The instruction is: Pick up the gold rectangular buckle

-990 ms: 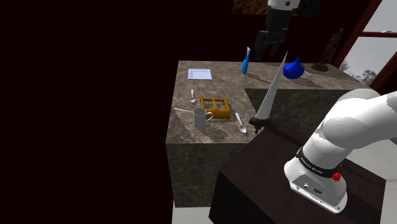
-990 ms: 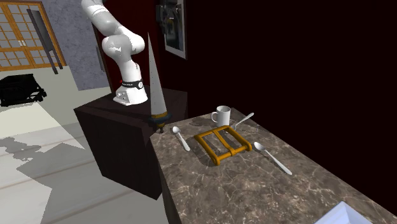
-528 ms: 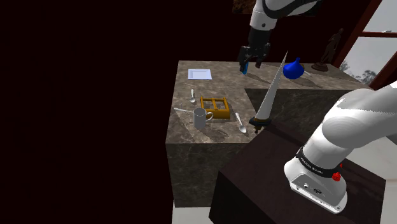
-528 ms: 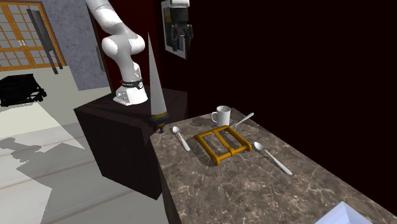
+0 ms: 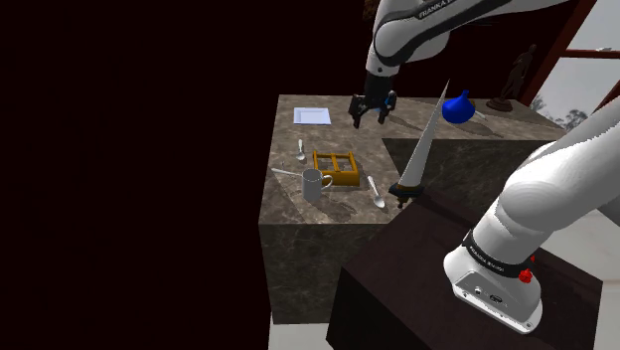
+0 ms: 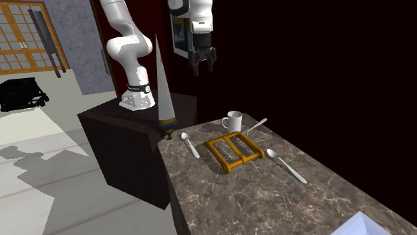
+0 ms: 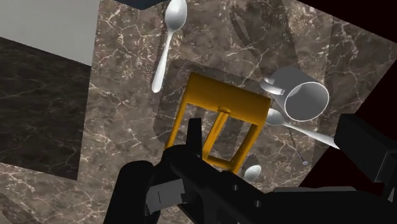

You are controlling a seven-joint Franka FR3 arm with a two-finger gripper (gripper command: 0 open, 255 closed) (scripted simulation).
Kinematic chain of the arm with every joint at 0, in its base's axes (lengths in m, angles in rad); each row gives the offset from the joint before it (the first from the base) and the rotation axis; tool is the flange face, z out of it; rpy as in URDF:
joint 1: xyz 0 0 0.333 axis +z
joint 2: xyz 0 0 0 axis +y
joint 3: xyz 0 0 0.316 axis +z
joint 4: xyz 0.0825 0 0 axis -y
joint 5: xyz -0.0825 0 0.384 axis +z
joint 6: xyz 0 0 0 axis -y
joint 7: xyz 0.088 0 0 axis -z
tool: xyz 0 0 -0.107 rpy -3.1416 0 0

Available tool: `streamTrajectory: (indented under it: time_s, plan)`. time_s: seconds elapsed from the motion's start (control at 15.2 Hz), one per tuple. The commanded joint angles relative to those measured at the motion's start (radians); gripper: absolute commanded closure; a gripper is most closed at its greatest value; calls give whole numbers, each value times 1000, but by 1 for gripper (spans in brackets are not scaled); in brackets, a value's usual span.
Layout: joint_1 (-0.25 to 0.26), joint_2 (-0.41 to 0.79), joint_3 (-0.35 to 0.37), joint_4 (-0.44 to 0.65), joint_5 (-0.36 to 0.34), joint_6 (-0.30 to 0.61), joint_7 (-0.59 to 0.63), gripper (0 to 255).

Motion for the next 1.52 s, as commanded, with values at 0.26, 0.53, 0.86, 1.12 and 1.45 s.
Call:
streamTrajectory:
  time_s: [0.26,0.53,0.86,1.12,1.45]
  plan:
    - [-12,229,-17,69,36,159,34,0]
    - [-20,389,-26,144,73,242,48,0]
    - [-38,589,-28,263,129,318,57,0]
    - [-60,746,-23,379,173,356,65,0]
    - [-91,942,-15,549,217,377,83,0]
